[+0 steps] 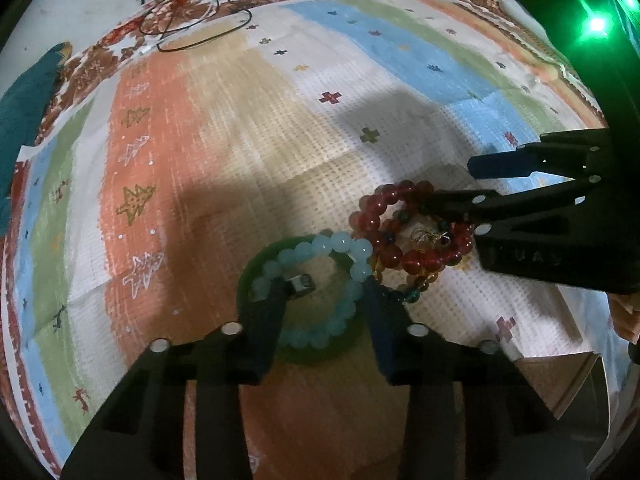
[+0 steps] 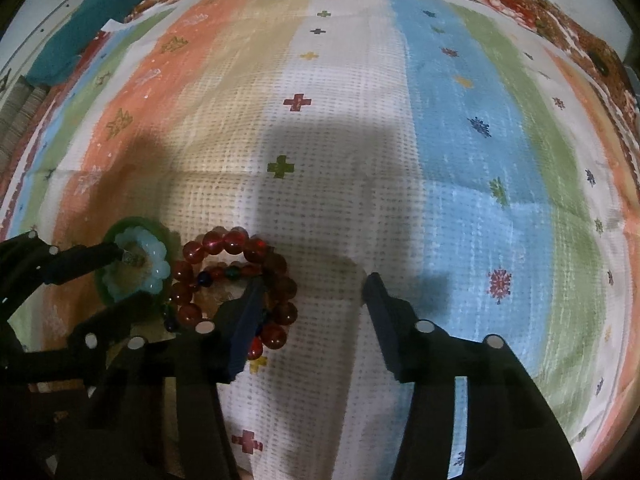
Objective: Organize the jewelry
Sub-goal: 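Close the right tool on the red bead bracelet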
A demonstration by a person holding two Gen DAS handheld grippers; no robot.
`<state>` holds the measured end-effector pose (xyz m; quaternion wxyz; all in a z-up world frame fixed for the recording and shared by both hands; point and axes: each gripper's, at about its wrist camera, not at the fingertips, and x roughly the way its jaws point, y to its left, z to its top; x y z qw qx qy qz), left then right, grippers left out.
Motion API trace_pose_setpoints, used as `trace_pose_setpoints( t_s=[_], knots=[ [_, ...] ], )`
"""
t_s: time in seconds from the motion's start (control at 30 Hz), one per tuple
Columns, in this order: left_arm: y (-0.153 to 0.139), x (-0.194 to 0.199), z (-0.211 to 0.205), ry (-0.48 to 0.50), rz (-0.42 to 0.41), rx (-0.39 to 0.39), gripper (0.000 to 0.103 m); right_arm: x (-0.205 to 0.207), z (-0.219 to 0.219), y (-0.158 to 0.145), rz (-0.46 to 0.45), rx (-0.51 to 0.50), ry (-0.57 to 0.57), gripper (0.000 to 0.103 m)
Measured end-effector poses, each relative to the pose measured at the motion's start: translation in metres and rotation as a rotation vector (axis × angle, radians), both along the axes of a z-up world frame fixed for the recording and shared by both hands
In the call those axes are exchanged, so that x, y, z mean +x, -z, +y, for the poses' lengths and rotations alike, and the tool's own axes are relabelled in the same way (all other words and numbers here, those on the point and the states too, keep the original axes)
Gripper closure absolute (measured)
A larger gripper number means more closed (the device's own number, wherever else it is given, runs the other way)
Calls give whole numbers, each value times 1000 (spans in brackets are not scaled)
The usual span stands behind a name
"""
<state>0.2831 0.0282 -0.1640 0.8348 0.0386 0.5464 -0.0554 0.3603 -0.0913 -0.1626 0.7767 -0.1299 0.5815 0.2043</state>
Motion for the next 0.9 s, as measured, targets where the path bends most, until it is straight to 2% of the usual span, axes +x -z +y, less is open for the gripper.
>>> trace_pose_setpoints(
  t_s=[0.07,0.13,0.3,0.47,0.9],
  knots=[
    [0,0,0,-4,2,5,91,2,-3,0,2,-1,6,64],
    [0,1,0,-3,13,-11,99,1,-3,2,-9,-22,-3,67],
    [0,0,-2,0,12,1,101,0,-2,3,-35,-56,-17,74],
    [-1,-1,-1,-11,11,7,102,2,-4,2,-51,-70,-15,87],
    [-21,-5,1,-40,-29,-11,103,-1,-2,-12,-72,-50,-37,89]
  ],
)
